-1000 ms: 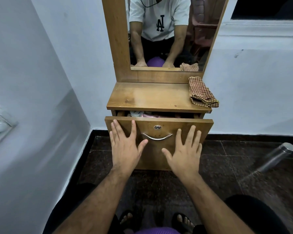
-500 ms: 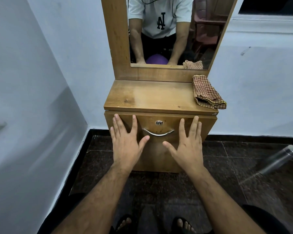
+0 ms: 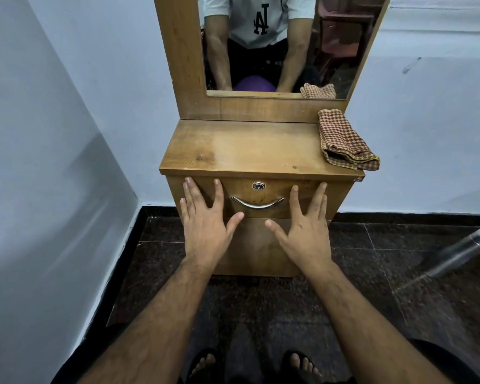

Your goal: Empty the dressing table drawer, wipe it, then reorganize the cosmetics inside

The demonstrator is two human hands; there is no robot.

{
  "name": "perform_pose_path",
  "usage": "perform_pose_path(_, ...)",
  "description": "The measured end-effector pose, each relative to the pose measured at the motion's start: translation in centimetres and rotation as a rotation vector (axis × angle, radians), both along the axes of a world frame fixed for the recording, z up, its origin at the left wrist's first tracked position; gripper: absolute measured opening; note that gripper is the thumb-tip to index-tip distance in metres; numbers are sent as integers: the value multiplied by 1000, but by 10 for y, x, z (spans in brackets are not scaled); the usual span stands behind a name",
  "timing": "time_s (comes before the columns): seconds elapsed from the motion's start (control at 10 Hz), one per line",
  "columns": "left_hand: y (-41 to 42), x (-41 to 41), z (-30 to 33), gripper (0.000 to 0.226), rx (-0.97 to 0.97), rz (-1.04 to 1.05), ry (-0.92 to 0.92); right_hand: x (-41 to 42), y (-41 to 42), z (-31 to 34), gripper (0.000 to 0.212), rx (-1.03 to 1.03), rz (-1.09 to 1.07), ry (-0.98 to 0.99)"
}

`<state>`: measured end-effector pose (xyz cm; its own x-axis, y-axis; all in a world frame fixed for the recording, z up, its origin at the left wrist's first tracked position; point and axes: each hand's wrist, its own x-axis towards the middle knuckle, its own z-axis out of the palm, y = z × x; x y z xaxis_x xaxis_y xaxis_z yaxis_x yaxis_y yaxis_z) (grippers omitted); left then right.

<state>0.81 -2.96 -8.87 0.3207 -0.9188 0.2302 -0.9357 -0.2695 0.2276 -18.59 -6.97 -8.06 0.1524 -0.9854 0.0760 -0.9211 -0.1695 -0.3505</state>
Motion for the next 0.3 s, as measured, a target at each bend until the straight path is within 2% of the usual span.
perform_pose_path(0.3,25,-1,21,80,14,-67,37,-9,16,15,90,-1,17,34)
